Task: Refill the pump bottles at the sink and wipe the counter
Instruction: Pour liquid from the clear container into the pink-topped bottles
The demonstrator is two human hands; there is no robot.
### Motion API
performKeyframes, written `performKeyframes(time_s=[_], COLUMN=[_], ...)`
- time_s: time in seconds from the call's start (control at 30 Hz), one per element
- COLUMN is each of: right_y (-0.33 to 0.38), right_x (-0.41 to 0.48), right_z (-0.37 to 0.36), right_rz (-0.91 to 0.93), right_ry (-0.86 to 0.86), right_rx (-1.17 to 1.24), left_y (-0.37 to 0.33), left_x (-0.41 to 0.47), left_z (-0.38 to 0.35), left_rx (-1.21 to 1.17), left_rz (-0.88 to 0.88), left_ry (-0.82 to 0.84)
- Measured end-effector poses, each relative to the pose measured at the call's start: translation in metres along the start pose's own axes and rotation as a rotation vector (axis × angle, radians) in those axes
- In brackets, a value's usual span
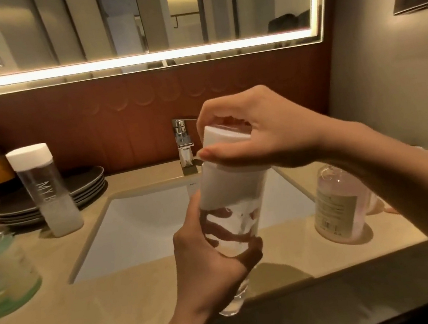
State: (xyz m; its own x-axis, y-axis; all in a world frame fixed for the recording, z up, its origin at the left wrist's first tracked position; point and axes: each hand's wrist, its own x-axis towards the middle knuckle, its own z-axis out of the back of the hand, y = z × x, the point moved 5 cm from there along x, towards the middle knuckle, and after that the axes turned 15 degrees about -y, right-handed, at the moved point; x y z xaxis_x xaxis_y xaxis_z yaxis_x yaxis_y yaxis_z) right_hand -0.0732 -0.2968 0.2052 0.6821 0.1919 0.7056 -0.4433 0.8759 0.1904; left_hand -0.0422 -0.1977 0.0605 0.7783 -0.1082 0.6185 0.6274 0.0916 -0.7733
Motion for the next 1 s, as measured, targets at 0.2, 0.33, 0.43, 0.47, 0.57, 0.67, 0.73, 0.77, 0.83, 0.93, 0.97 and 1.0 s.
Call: performKeyframes(time_s=[0.2,0.33,0.43,0.47,0.57,0.67,0.73,0.77,0.83,0.93,0.97,1.0], right_y=[-0.006,-0.005,-0.007,-0.011,-0.016,-0.023,-0.024,-0.025,-0.025,-0.027,-0.028,-0.030], right_x=[-0.006,-0.003,-0.003,-0.004,-0.013,-0.016,-0.015,-0.015,-0.015,-0.015,-0.015,-0.015], right_z=[0.006,0.003,0.004,0.006,0.013,0.017,0.018,0.018,0.016,0.010,0.008,0.009], right_rz=[-0.202,-0.220,-0.181,-0.192,-0.240,-0.224,-0.327,-0.393,-0.454,-0.459,-0.452,-0.439], right_ry=[0.197,0.262,0.307,0.353,0.522,0.526,0.456,0.428,0.436,0.525,0.541,0.554], right_rx=[-0.063,-0.404,-0.369,-0.290,0.095,0.348,0.362,0.314,0.078,-0.232,-0.246,-0.233], left_y=[-0.001,-0.009,-0.005,-0.003,0.001,0.003,0.001,-0.001,-0.003,-0.004,-0.004,-0.004], left_x=[-0.002,-0.004,-0.003,-0.003,-0.004,-0.005,-0.005,-0.005,-0.006,-0.009,-0.010,-0.011], left_z=[0.000,0.000,0.002,0.002,0.003,0.003,0.003,0.002,-0.001,-0.004,-0.005,-0.005], left_rx=[0.171,0.289,0.272,0.250,0.200,0.176,0.198,0.213,0.249,0.280,0.286,0.294], left_rz=[-0.123,-0.187,-0.170,-0.157,-0.130,-0.120,-0.133,-0.139,-0.156,-0.182,-0.188,-0.194], left_ry=[-0.109,-0.150,-0.125,-0.104,-0.073,-0.086,-0.084,-0.078,-0.067,-0.061,-0.056,-0.049])
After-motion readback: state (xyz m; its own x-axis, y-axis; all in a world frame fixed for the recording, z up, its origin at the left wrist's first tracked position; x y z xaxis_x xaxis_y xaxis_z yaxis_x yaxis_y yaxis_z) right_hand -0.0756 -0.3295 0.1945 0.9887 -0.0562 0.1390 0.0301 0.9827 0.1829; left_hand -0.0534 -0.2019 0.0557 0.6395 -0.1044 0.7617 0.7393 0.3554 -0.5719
